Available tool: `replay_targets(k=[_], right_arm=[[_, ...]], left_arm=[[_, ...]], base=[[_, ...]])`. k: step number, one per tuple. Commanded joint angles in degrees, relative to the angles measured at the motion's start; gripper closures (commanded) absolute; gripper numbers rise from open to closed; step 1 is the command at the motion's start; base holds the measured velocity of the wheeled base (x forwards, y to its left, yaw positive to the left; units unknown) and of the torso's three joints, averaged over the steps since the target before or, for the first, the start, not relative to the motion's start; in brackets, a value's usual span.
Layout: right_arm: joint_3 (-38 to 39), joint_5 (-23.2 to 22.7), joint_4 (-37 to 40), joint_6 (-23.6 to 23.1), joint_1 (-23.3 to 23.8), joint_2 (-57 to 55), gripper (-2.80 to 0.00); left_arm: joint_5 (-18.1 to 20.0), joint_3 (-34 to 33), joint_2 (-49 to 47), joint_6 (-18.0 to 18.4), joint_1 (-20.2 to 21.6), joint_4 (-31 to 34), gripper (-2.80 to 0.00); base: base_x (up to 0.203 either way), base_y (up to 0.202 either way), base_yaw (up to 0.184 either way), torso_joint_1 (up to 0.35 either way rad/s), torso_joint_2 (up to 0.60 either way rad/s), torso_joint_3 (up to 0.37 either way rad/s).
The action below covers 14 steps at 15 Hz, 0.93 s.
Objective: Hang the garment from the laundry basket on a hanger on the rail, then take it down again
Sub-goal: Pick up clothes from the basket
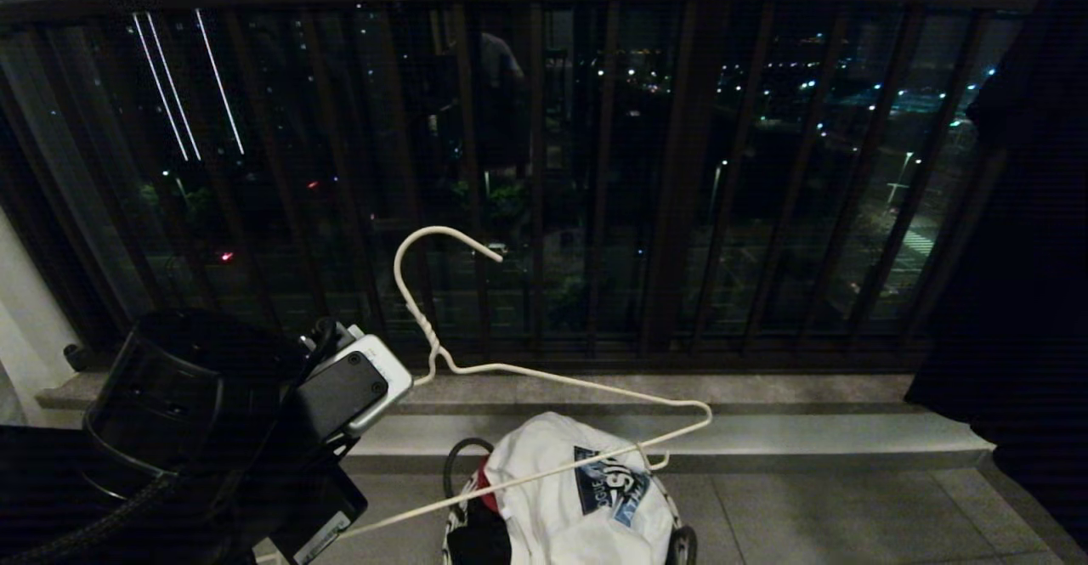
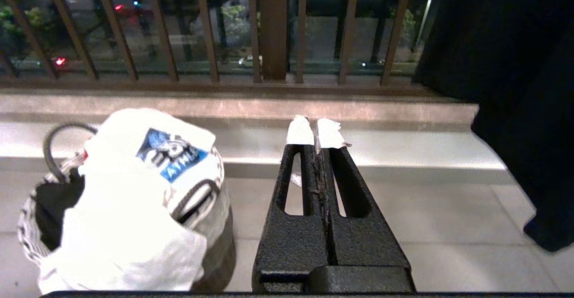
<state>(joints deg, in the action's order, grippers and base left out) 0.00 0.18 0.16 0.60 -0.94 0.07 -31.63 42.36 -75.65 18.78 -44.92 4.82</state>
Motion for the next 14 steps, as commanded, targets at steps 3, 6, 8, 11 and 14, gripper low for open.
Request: replay_targets(k=[3, 6, 8, 11, 14], right_arm=[[0.0, -0.01, 0.02, -0.01, -0.03, 0.0, 0.0], [0.09, -0.01, 0.02, 0.03, -0.03, -0.02, 0.0], [0.09, 0.08, -0.07, 0.11, -0.03, 0.01, 0.0], [0.09, 0.08, -0.07, 0.11, -0.03, 0.01, 0.0], [0.09, 0.08, -0.07, 0.11, -0.03, 0.01, 0.0]], left_arm=[[-0.18, 0.0, -0.02, 0.12, 0.01, -0.07, 0.0], [-0.18, 0.0, 0.16, 0.03, 0.01, -0.05, 0.0], [-0.18, 0.0, 0.07, 0.08, -0.04, 0.02, 0.0], [-0.18, 0.26, -0.19, 0.03, -0.43, -0.07, 0.0], [-0.18, 0.09, -0.02, 0.03, -0.78, -0.07, 0.0]], base=[[0.0, 0.0, 0.0, -0.031, 0.31, 0.271], [0.0, 0.0, 0.0, -0.008, 0.06, 0.059], [0.0, 0.0, 0.0, -0.001, 0.01, 0.013], [0.0, 0.0, 0.0, 0.0, 0.0, 0.0], [0.0, 0.0, 0.0, 0.0, 0.0, 0.0]])
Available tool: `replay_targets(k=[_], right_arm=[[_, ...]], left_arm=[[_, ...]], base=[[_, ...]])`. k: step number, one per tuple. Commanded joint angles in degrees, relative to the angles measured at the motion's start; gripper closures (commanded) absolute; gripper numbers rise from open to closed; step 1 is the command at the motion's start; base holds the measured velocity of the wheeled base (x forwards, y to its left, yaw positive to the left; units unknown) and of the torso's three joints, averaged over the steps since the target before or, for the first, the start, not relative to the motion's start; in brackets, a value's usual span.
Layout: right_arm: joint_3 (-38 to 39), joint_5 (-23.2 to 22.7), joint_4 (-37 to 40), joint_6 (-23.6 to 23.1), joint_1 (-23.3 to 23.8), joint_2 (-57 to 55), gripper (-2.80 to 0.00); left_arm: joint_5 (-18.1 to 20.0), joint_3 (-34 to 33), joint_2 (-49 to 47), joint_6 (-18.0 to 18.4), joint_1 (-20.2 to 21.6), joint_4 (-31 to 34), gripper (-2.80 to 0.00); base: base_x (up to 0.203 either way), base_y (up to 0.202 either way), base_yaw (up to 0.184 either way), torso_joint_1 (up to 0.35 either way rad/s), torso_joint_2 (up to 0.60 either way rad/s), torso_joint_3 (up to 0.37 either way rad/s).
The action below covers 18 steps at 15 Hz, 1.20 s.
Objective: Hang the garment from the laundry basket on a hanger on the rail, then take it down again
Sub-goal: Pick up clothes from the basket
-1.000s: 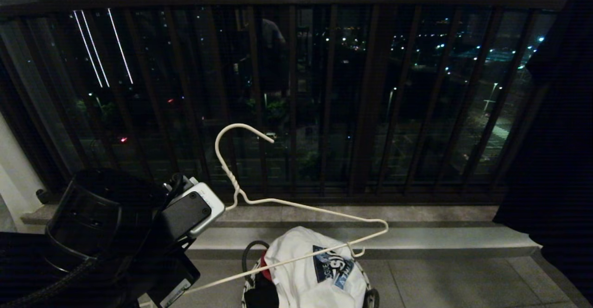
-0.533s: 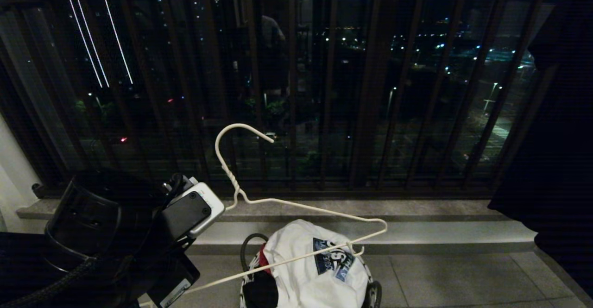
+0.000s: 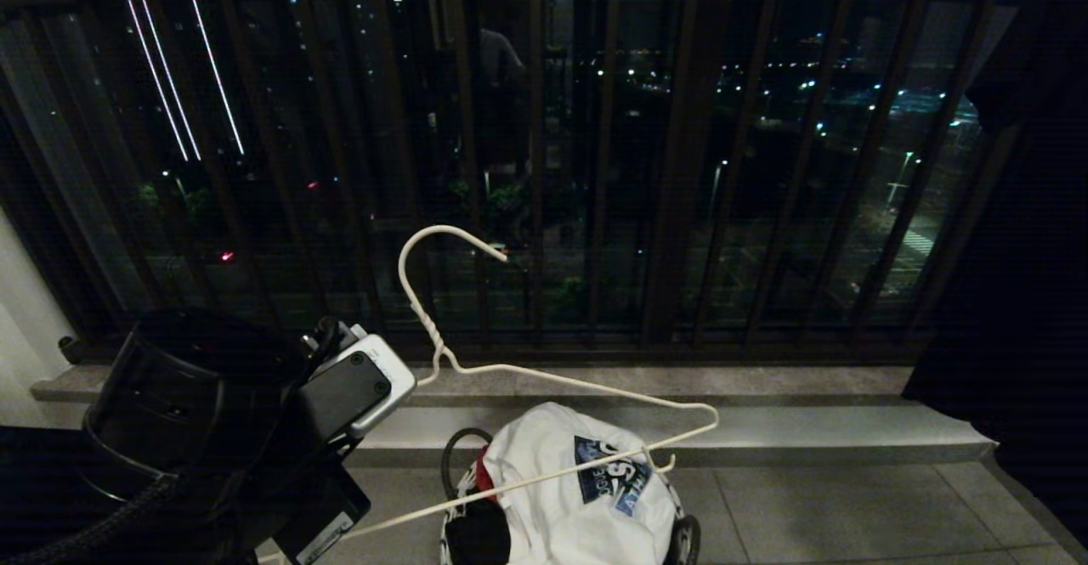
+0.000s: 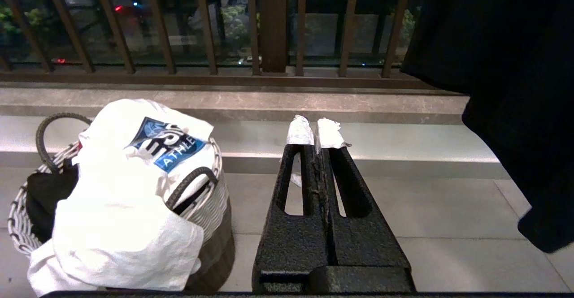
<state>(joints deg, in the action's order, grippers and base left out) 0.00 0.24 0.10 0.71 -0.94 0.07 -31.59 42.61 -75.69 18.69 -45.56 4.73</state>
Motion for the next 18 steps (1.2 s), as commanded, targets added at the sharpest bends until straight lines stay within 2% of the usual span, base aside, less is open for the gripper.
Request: replay_targets(k=[1, 9, 18], right_arm=[[0.09, 0.02, -0.01, 0.0, -0.03, -0.01, 0.0], [0.09, 0.02, -0.01, 0.0, -0.03, -0.07, 0.0], [0.09, 0.02, -0.01, 0.0, -0.03, 0.01, 0.0]], left_arm=[[-0.23, -0.15, 0.19, 0.12, -0.32, -0.07, 0.0], [-0.23, -0.07, 0.19, 0.12, -0.5, -0.07, 0.0], [-0.23, -0.15, 0.28, 0.12, -1.29, -0.07, 0.0]], base=[[0.0, 0.0, 0.0, 0.0, 0.0, 0.0], [0.0, 0.0, 0.0, 0.0, 0.0, -0.003], [0.0, 0.0, 0.0, 0.001, 0.0, -0.18]])
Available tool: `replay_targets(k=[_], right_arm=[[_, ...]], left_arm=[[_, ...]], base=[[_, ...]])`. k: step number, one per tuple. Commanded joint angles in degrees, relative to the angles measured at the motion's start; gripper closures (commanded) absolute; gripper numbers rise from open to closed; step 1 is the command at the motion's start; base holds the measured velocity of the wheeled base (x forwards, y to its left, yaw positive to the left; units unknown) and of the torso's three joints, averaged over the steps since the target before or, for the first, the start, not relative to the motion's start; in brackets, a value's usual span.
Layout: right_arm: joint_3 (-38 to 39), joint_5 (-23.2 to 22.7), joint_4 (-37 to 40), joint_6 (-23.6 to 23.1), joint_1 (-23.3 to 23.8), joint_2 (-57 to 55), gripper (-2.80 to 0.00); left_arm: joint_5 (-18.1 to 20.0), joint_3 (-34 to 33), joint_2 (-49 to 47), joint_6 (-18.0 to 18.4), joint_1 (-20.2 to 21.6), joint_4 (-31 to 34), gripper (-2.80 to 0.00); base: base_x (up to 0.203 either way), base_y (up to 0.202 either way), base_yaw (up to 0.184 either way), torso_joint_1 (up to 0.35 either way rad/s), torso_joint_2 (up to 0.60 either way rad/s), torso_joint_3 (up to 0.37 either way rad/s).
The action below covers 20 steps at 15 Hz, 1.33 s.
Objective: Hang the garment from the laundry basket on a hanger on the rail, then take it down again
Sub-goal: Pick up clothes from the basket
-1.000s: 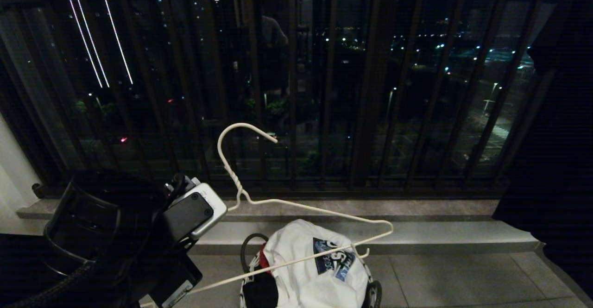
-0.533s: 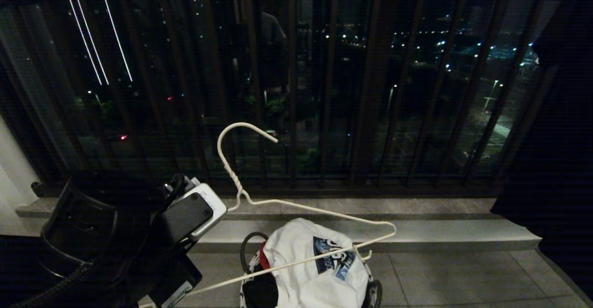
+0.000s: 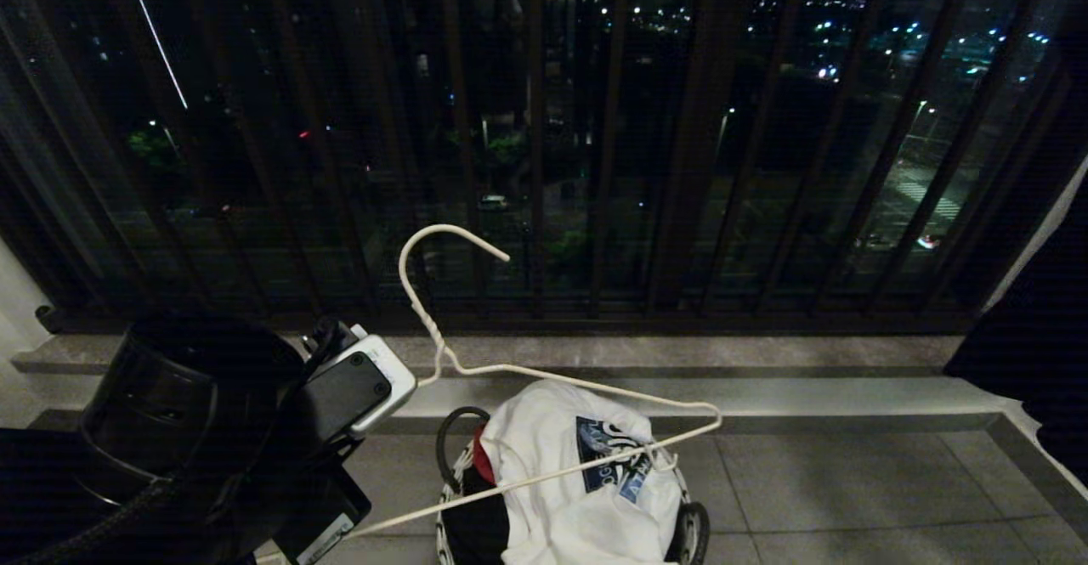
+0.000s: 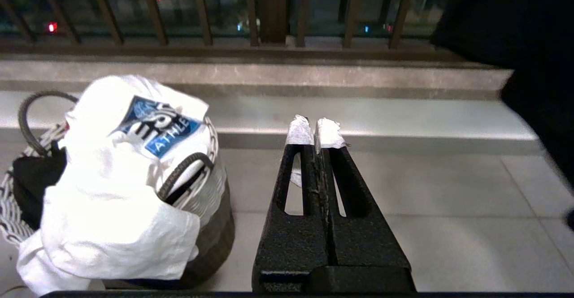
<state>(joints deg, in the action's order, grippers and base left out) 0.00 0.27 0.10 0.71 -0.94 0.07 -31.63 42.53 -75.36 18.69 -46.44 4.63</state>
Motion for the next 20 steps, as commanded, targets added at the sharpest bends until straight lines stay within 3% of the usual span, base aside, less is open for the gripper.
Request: replay_targets(k=[1, 20], right_arm=[[0.09, 0.0, -0.01, 0.0, -0.03, 0.01, 0.0], [0.09, 0.0, -0.01, 0.0, -0.03, 0.01, 0.0]], left_arm=[[-0.18, -0.08, -0.05, 0.03, -0.41, 0.03, 0.0], [-0.18, 0.27, 0.47, -0.06, -0.49, -0.06, 0.0]], base=[[0.0, 0.0, 0.0, -0.002, 0.01, -0.198], [0.0, 0.0, 0.0, 0.003, 0.01, -0.197]])
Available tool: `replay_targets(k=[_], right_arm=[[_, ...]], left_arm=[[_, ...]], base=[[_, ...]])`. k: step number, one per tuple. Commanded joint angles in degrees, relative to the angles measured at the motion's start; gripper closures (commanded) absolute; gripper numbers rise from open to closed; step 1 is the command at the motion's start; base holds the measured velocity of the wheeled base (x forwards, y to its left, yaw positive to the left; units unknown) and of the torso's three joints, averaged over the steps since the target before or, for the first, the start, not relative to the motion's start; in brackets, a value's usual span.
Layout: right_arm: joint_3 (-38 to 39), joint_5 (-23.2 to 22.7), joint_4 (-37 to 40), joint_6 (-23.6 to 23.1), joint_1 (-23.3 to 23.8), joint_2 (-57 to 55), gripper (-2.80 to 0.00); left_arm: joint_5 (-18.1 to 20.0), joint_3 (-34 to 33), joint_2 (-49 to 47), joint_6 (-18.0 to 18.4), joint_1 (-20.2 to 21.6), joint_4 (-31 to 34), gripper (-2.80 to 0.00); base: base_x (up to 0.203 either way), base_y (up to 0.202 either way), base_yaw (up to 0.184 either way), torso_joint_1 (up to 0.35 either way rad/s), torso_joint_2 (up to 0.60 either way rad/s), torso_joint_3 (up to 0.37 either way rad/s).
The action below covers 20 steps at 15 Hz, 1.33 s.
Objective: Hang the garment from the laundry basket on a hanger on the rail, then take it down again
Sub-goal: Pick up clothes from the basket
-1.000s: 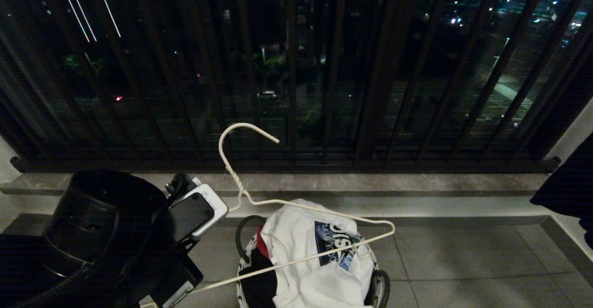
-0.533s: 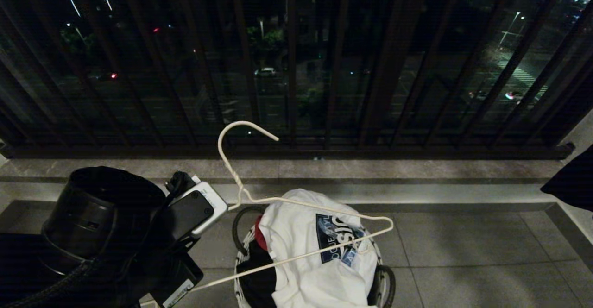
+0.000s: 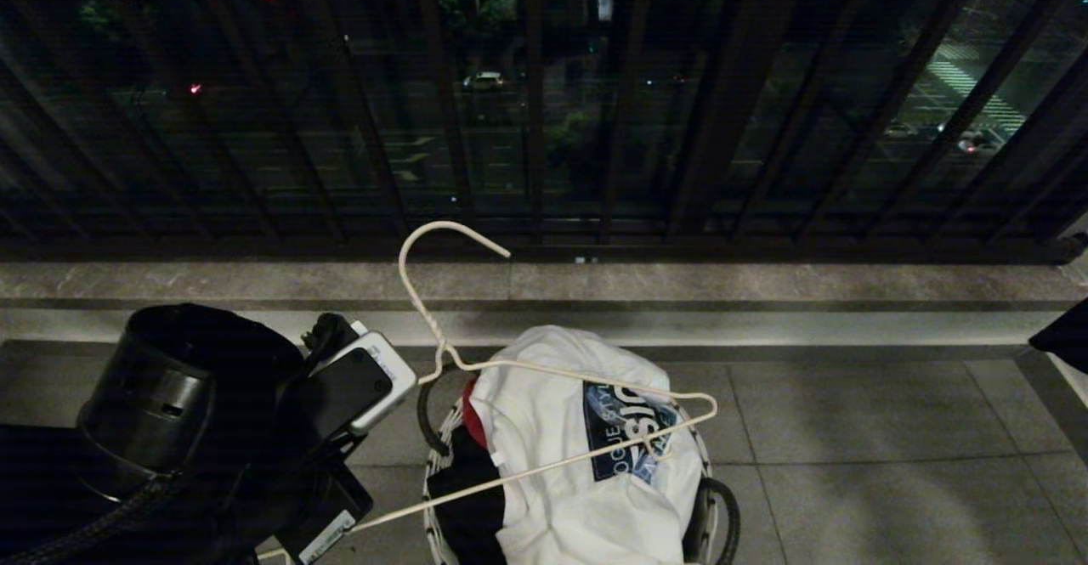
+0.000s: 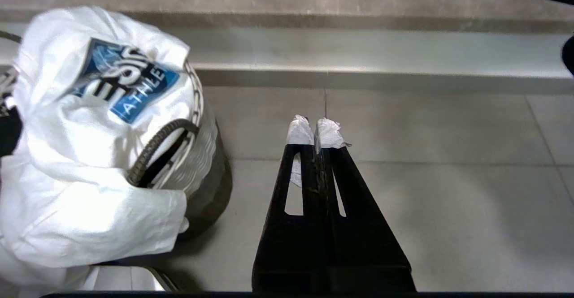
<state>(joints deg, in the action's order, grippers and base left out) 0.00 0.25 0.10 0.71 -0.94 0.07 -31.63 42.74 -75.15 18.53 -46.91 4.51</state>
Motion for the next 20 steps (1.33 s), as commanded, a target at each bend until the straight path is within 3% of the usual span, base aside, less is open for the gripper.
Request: replay_targets(k=[1, 9, 13, 20], right_arm=[[0.09, 0.01, -0.01, 0.0, -0.03, -0.01, 0.0], [0.09, 0.01, -0.01, 0.0, -0.03, 0.01, 0.0], [0.09, 0.01, -0.01, 0.0, -0.03, 0.01, 0.0], [0.09, 0.01, -0.01, -0.09, -0.03, 0.01, 0.0]], left_arm=[[-0.19, 0.06, 0.42, 0.1, -0.02, 0.06, 0.0], [-0.14, 0.06, 0.94, 0.02, -0.02, 0.06, 0.0], [6.24, 0.91, 3.06, -0.58, 0.22, -1.61, 0.0], [6.4, 2.39, 3.52, -2.71, 1.28, -2.49, 0.0]], base=[[0.0, 0.0, 0.0, -0.002, 0.0, -0.188], [0.0, 0.0, 0.0, 0.004, 0.0, -0.197], [0.0, 0.0, 0.0, 0.005, 0.0, -0.12], [0.0, 0.0, 0.0, 0.0, 0.0, -0.004]])
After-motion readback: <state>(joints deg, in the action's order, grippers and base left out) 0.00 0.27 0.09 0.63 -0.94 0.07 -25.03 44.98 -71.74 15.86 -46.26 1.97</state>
